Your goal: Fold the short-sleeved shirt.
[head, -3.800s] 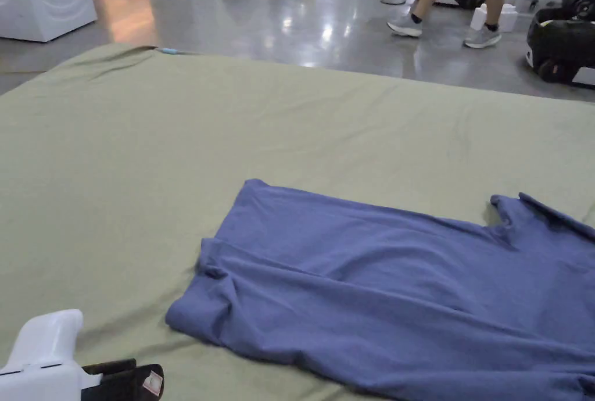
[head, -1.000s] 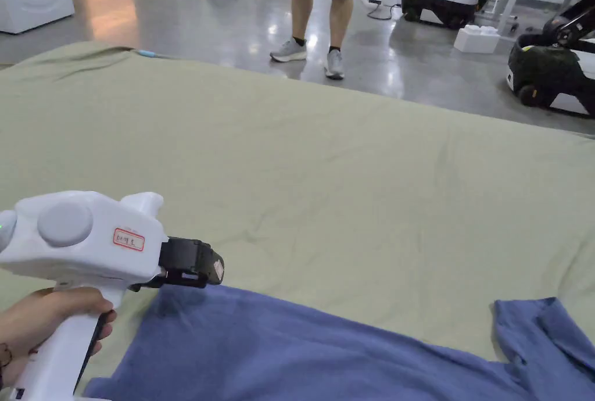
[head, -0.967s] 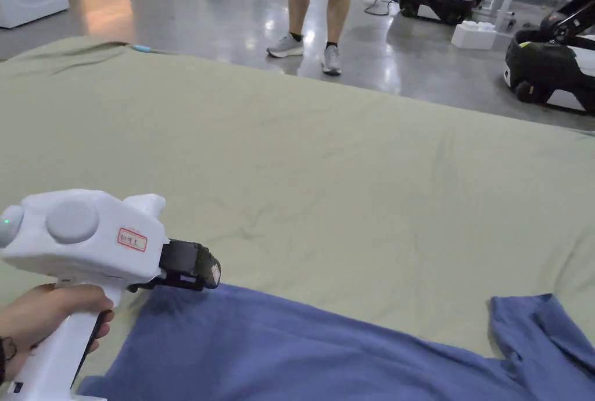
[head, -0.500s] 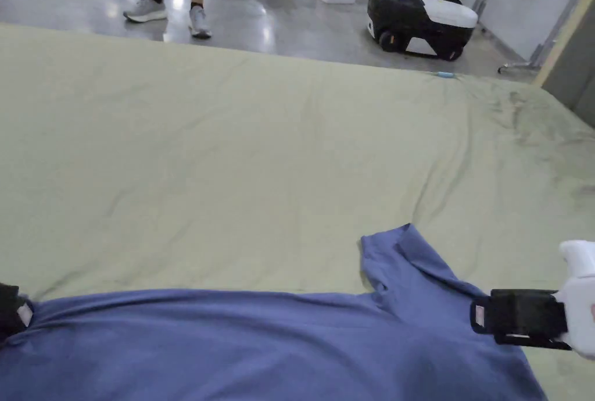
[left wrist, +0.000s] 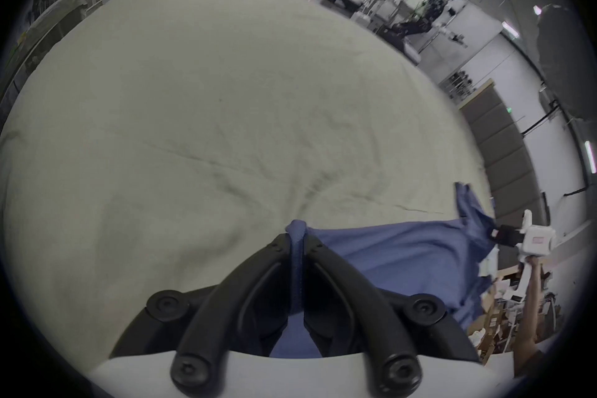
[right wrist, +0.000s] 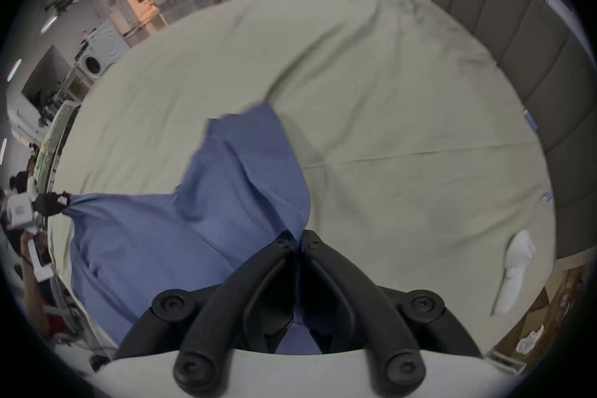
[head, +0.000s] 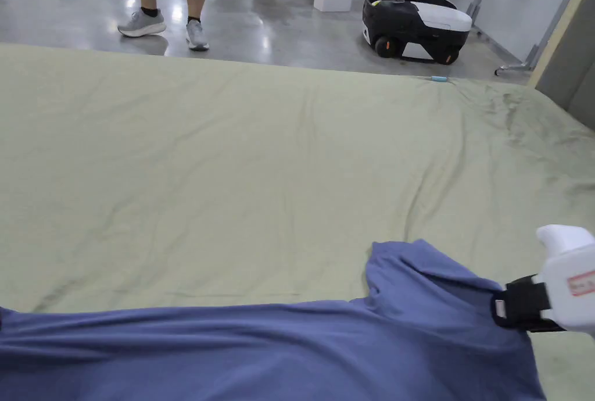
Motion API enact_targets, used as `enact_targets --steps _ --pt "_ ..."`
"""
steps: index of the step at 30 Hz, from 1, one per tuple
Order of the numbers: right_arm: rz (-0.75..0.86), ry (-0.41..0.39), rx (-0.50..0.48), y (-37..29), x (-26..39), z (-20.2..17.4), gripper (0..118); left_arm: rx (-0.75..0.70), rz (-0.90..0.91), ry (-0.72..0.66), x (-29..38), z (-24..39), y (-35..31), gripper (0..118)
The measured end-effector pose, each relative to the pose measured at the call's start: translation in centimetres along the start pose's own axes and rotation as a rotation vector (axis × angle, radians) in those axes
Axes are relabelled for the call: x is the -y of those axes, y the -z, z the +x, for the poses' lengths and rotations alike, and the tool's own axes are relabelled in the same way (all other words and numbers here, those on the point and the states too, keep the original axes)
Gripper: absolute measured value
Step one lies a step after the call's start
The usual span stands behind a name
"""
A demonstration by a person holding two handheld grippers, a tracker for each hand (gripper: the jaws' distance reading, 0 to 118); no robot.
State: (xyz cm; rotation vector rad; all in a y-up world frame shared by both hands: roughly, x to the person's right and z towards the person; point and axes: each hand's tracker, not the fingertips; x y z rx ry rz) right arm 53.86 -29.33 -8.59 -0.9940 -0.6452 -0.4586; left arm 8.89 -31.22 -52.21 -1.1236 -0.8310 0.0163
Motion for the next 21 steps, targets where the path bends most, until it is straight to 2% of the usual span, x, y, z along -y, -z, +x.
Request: enact_targets --steps 3,6,8,9,11,16,18,19,20,21 --pt "0.066 0.060 -0.024 -5.9 4.7 0.8 5 0.082 0.039 -0.057 2.8 -1.5 -5.6 7" --pt "0.090 0.084 0.002 -10.7 10.4 1.0 5 0.091 0.049 -0.096 7.1 -2.9 -9.8 7" --pt "0.077 0.133 -0.005 -12.3 13.8 0.9 5 0.102 0.039 -0.123 9.9 -4.1 -11.1 7" --pt "0.062 0.162 -0.013 -12.5 15.4 0.8 5 0.097 0.037 -0.128 11.2 -4.2 -11.4 7" --pt "0.021 0.172 0.008 -11.8 18.4 0.3 5 0.038 -0.002 -0.105 14.0 -4.4 -10.8 7" --pt "-0.141 0.140 0.089 -4.9 21.3 0.2 5 -0.045 -0.174 -0.097 17.7 -5.4 -5.1 7" --pt "-0.113 0.167 0.061 -3.9 21.4 0.6 6 0.013 -0.107 -0.122 18.0 -6.1 -4.9 7" --pt "-0.083 0.190 0.052 -4.4 21.1 0.7 11 0.031 -0.096 -0.154 17.7 -5.9 -5.8 7" --pt "-0.088 0.191 0.072 -5.4 20.7 0.9 29 0.038 -0.091 -0.174 17.6 -6.0 -6.5 8" --pt "-0.082 0.182 0.136 -6.4 20.6 1.0 58 0.039 -0.074 -0.181 17.6 -6.1 -7.3 14"
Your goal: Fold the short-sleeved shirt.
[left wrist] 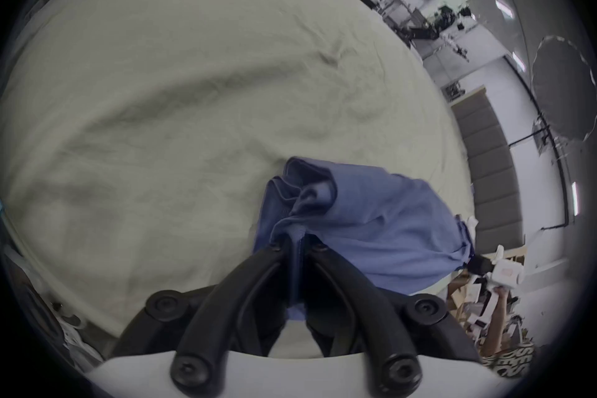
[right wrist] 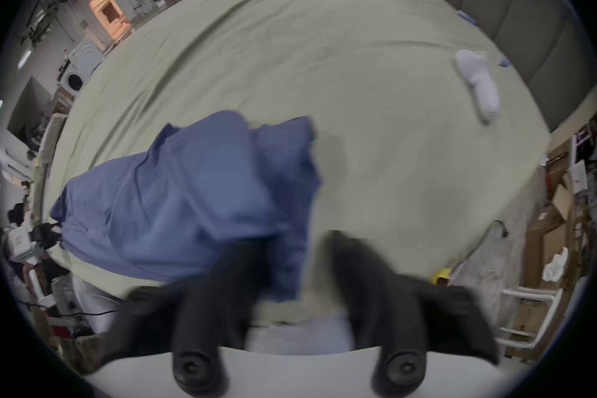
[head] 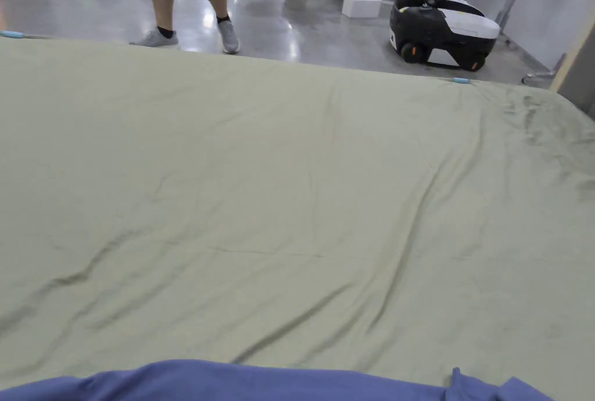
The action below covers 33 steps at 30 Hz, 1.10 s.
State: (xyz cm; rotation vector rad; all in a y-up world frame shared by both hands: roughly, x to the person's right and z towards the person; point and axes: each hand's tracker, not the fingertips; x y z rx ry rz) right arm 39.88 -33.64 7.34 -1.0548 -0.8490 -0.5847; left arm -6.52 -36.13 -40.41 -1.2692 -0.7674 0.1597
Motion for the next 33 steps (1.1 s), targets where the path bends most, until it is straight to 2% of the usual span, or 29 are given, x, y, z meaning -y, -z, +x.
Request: enact_targets --steps 1,2,3,4,6,7,8,9,11,12,13,14,16,18,19,20,21,22,23,24,27,29,31,33 --pt "0.026 -0.022 0.054 -1.5 0.1 0.2 87 -0.005 0.038 0.004 0.3 0.2 -1.3 32" --pt "0.075 -0.028 0.076 -3.4 0.4 0.3 111 -0.015 0.089 0.024 0.6 0.8 -3.0 76" --pt "0.151 -0.015 0.071 -5.5 0.8 0.4 114 -0.030 0.133 0.047 1.2 1.1 -4.2 98" --pt "0.240 0.000 0.045 -7.7 1.3 0.2 113 -0.019 0.191 0.071 1.9 1.5 -5.5 99" --pt "0.316 0.024 -0.088 -10.6 2.4 -0.8 112 0.026 0.217 0.074 2.8 1.7 -7.3 97" --pt "0.301 0.048 -0.162 -11.3 3.0 -1.4 101 0.070 0.200 0.036 3.2 1.6 -7.5 82" --pt "0.244 0.077 -0.246 -11.3 3.4 -2.2 38 0.109 0.177 -0.009 3.6 1.4 -7.4 29" --pt "0.226 0.068 -0.307 -10.6 4.0 -3.2 2 0.116 0.161 -0.044 4.0 1.3 -6.8 0" --pt "0.169 -0.009 -0.305 -8.0 5.0 -5.3 2 0.080 0.137 -0.089 4.4 -0.6 -5.2 0" --pt "0.115 -0.076 -0.268 -7.0 5.4 -6.6 2 0.091 0.099 -0.105 4.5 -1.0 -4.7 0" --pt "0.126 -0.123 -0.255 -6.4 5.9 -7.6 2 0.094 0.097 -0.114 4.5 -1.2 -4.4 0" --pt "0.108 -0.143 -0.256 -5.8 6.1 -8.4 2 0.091 0.109 -0.103 4.3 -1.5 -4.6 0" --pt "0.084 -0.127 -0.307 -5.0 5.8 -8.4 2 0.080 0.134 -0.084 3.3 -1.9 -5.1 0" --pt "0.096 -0.092 -0.333 -4.8 5.4 -8.5 2 0.148 0.198 -0.080 1.4 -3.1 -5.8 0" --pt "0.103 -0.080 -0.333 -5.1 5.1 -8.0 2 0.196 0.203 -0.063 0.5 -3.7 -5.6 8" --pt "0.111 -0.076 -0.331 -5.1 4.8 -7.9 2 0.248 0.198 -0.041 -0.4 -4.4 -5.1 8" --pt "0.111 -0.078 -0.322 -5.2 4.5 -8.0 2 0.291 0.176 -0.029 -1.3 -5.2 -4.3 16" --pt "0.114 -0.082 -0.311 -5.3 4.4 -8.2 2 0.337 0.139 -0.032 -2.2 -6.1 -3.6 36" --pt "0.117 -0.088 -0.302 -5.9 4.2 -8.2 2 0.349 0.086 -0.034 -3.0 -6.7 -2.3 92" --pt "0.116 -0.095 -0.296 -6.0 4.1 -8.4 2 0.365 0.022 -0.042 -3.5 -7.3 -0.7 116" --pt "0.118 -0.108 -0.298 -6.8 4.0 -9.4 2 0.430 -0.141 -0.096 -3.8 -7.4 3.6 118" --pt "0.113 -0.105 -0.329 -7.0 3.9 -10.1 2 0.541 -0.095 -0.001 -4.0 -6.7 2.9 118" --pt "0.104 -0.103 -0.371 -7.3 3.6 -11.0 2 0.591 -0.125 -0.080 -4.0 -7.0 4.1 118" --pt "0.102 -0.128 -0.397 -7.5 3.4 -11.8 2 0.754 -0.135 -0.208 -3.5 -7.6 5.2 118"
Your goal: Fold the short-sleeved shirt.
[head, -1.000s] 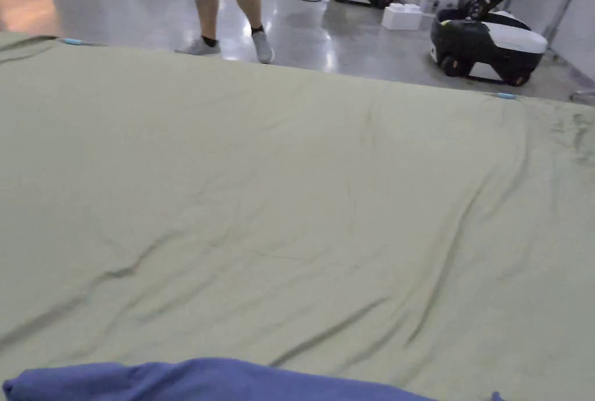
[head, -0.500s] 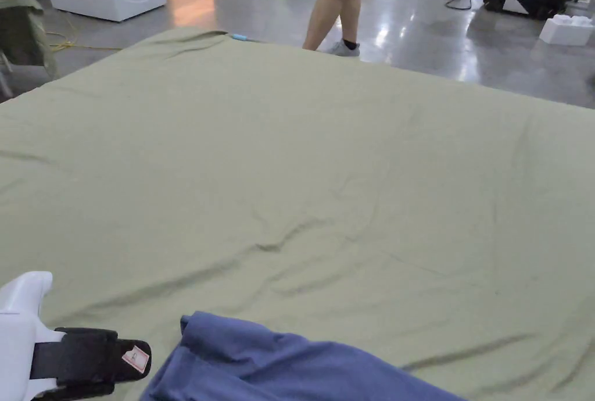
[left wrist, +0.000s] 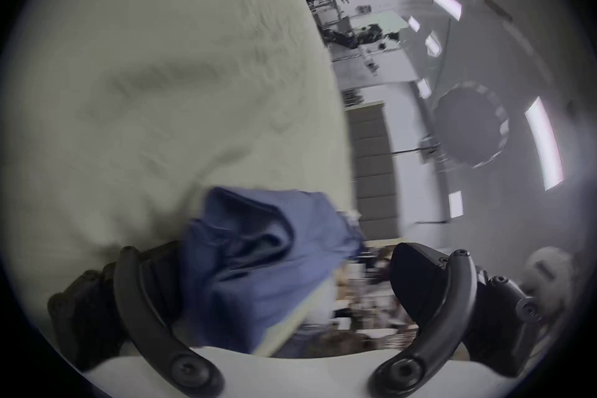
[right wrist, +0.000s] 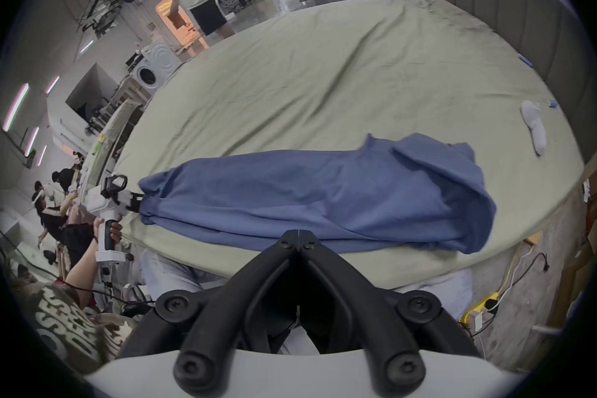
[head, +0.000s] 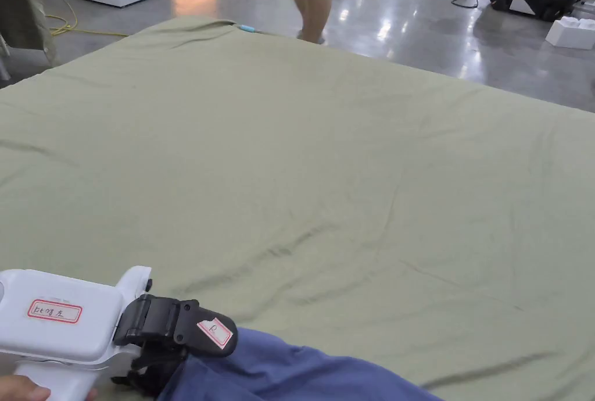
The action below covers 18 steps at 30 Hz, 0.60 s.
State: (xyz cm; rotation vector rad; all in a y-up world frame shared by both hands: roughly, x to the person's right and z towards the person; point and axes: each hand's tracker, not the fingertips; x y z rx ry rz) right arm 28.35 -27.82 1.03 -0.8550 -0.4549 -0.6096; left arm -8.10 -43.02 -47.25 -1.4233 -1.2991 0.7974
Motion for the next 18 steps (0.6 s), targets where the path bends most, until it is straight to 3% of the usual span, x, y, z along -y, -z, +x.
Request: enact_targets --steps 1,2,3,4,5,6,7,8,15,18 --pt "0.000 -0.023 -0.012 0.0 -0.2 -0.5 2 0.087 -0.031 -0.043 0.3 -0.8 0.9 118" --pt "-0.001 -0.037 -0.019 -0.2 -0.6 -1.1 2 0.075 -0.062 -0.051 0.8 -1.5 2.0 111" --pt "-0.002 -0.048 -0.024 -0.4 -0.8 -1.5 2 0.022 -0.060 -0.023 1.0 -1.4 2.7 88" --pt "0.003 -0.059 -0.030 -0.6 -1.1 -1.8 2 -0.052 -0.062 -0.001 1.1 -1.4 3.3 43" --pt "0.010 -0.072 -0.034 -0.8 -1.3 -2.1 2 -0.180 -0.061 -0.068 1.1 -1.6 4.1 6" --pt "0.020 -0.085 -0.038 -1.2 -1.6 -2.6 2 -0.275 -0.064 -0.158 1.2 -2.3 4.8 6" --pt "0.033 -0.100 -0.046 -1.5 -1.7 -2.9 2 -0.068 -0.010 -0.175 1.1 -2.2 4.1 6" --pt "0.043 -0.111 -0.052 -1.8 -1.8 -3.1 2 -0.047 0.011 -0.148 1.2 -1.6 3.3 6" --pt "0.048 -0.131 -0.051 -2.3 -2.1 -3.9 2 -0.185 0.074 0.005 3.1 3.6 -1.2 6" --pt "0.049 -0.137 -0.063 -2.2 -2.0 -3.7 2 -0.285 0.182 0.018 2.3 4.7 -5.5 6"
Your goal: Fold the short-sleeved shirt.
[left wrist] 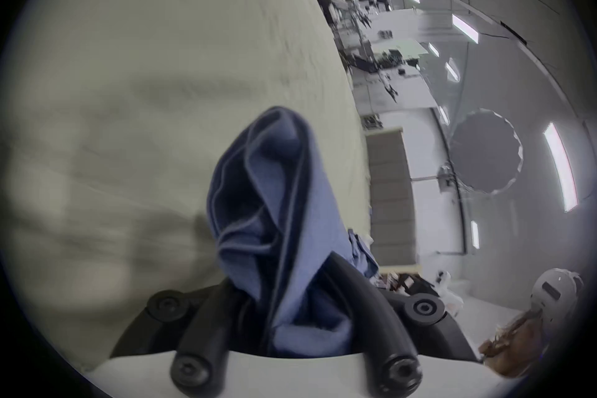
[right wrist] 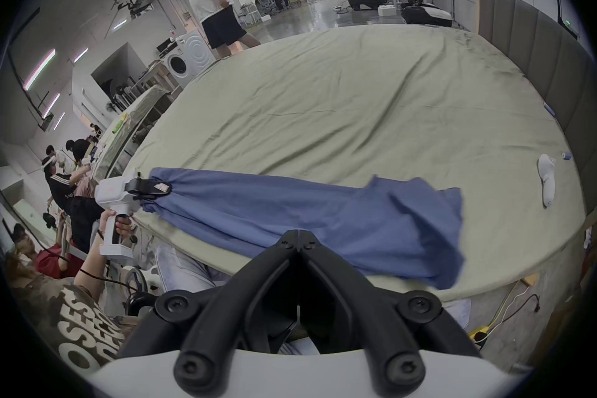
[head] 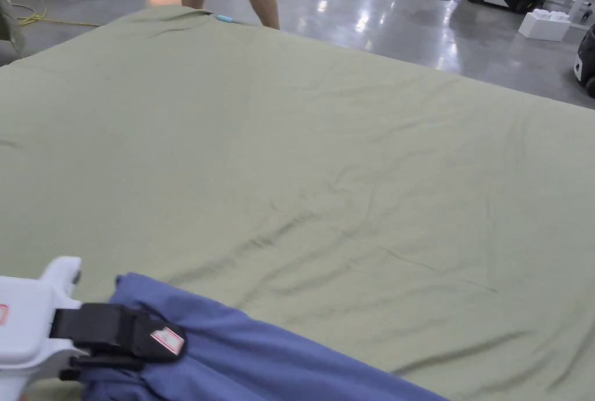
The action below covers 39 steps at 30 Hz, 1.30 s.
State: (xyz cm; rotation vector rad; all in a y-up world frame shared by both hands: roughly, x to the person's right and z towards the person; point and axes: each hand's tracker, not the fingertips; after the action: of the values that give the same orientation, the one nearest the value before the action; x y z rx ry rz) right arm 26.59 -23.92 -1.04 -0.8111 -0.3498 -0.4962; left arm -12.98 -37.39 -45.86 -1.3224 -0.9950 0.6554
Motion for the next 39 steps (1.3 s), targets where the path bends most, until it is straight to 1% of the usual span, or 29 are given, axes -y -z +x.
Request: enact_targets --steps 1,3,4,5,6,9,12,13,15,17,18,19,20,21,22,23,24,25,26,29,31,32,33,34,35,36,38,39 --pt "0.000 0.001 -0.005 0.1 0.1 0.1 2 -0.054 0.054 -0.008 -0.3 0.4 -1.5 6" --pt "-0.002 0.005 -0.016 0.3 0.4 0.3 2 -0.182 0.124 0.038 -0.2 2.5 -3.2 6" --pt "-0.005 0.006 -0.020 0.4 0.5 0.3 2 -0.266 0.134 0.092 0.2 4.4 -3.2 6" --pt "-0.010 0.008 -0.025 0.6 0.7 0.4 2 -0.312 0.122 0.138 0.8 6.2 -2.7 6" --pt "-0.013 0.009 -0.032 0.7 0.8 0.5 2 -0.317 0.101 0.174 1.4 7.6 -2.0 6" --pt "-0.021 0.016 -0.058 1.1 1.1 0.9 2 -0.077 -0.018 0.198 2.8 10.7 2.5 6" --pt "-0.017 0.029 -0.074 1.0 1.7 1.5 2 0.061 -0.164 0.239 5.0 13.7 9.5 6" --pt "-0.013 0.043 -0.075 0.9 1.9 1.8 2 0.083 -0.219 0.224 5.6 13.9 12.3 6" --pt "0.000 0.098 -0.077 0.5 2.6 2.5 2 0.079 -0.318 0.213 6.2 13.0 17.2 6" --pt "0.031 0.164 -0.099 -0.1 3.4 3.3 2 -0.014 -0.359 0.199 7.2 12.1 21.5 9" --pt "0.038 0.184 -0.102 -0.3 3.6 3.6 2 -0.085 -0.356 0.191 7.6 11.8 22.7 17" --pt "0.041 0.187 -0.097 -0.6 3.8 3.9 2 -0.161 -0.351 0.166 8.1 11.1 23.6 25" --pt "0.044 0.188 -0.089 -0.8 4.0 4.0 2 -0.147 -0.335 0.131 8.5 10.8 23.5 39" --pt "0.045 0.190 -0.079 -1.0 4.1 4.1 2 -0.042 -0.292 0.092 8.6 11.2 22.3 60" --pt "0.044 0.188 -0.065 -1.0 4.2 4.2 2 0.038 -0.288 0.081 8.6 11.7 21.1 80" --pt "0.042 0.188 -0.057 -1.0 4.3 4.4 2 0.112 -0.318 0.085 8.4 12.0 20.0 86" --pt "0.038 0.190 -0.055 -0.9 4.2 4.5 2 0.176 -0.341 0.098 8.2 12.4 18.8 86" --pt "0.034 0.195 -0.056 -0.7 4.2 4.7 2 0.202 -0.338 0.124 7.9 12.8 17.5 87" --pt "0.030 0.199 -0.058 -0.4 4.2 4.9 2 0.208 -0.322 0.149 7.8 13.1 16.3 87" --pt "0.020 0.200 -0.061 0.2 4.3 4.8 2 0.129 -0.243 0.203 7.3 13.5 13.4 86" --pt "0.014 0.197 -0.065 0.5 4.6 4.7 2 0.081 -0.178 0.182 7.0 12.6 12.3 85" --pt "0.008 0.199 -0.070 0.6 4.8 4.7 2 0.076 -0.148 0.137 6.5 11.8 12.1 75" --pt "0.002 0.201 -0.072 0.7 4.9 4.8 2 0.078 -0.145 0.077 6.2 11.1 12.2 49" --pt "-0.002 0.203 -0.072 0.7 5.0 4.8 2 0.079 -0.131 -0.010 6.0 10.1 12.8 13" --pt "-0.004 0.204 -0.070 0.7 5.1 4.8 2 0.056 -0.124 -0.072 5.8 9.5 13.9 2" --pt "-0.005 0.206 -0.068 0.7 5.1 4.8 2 -0.006 -0.146 -0.063 5.7 9.5 14.9 2" --pt "0.000 0.213 -0.067 0.5 5.3 4.9 2 -0.158 -0.206 0.060 6.1 10.1 17.4 2" --pt "0.005 0.218 -0.068 0.3 5.4 5.0 2 -0.190 -0.227 0.094 6.4 10.0 18.5 2"
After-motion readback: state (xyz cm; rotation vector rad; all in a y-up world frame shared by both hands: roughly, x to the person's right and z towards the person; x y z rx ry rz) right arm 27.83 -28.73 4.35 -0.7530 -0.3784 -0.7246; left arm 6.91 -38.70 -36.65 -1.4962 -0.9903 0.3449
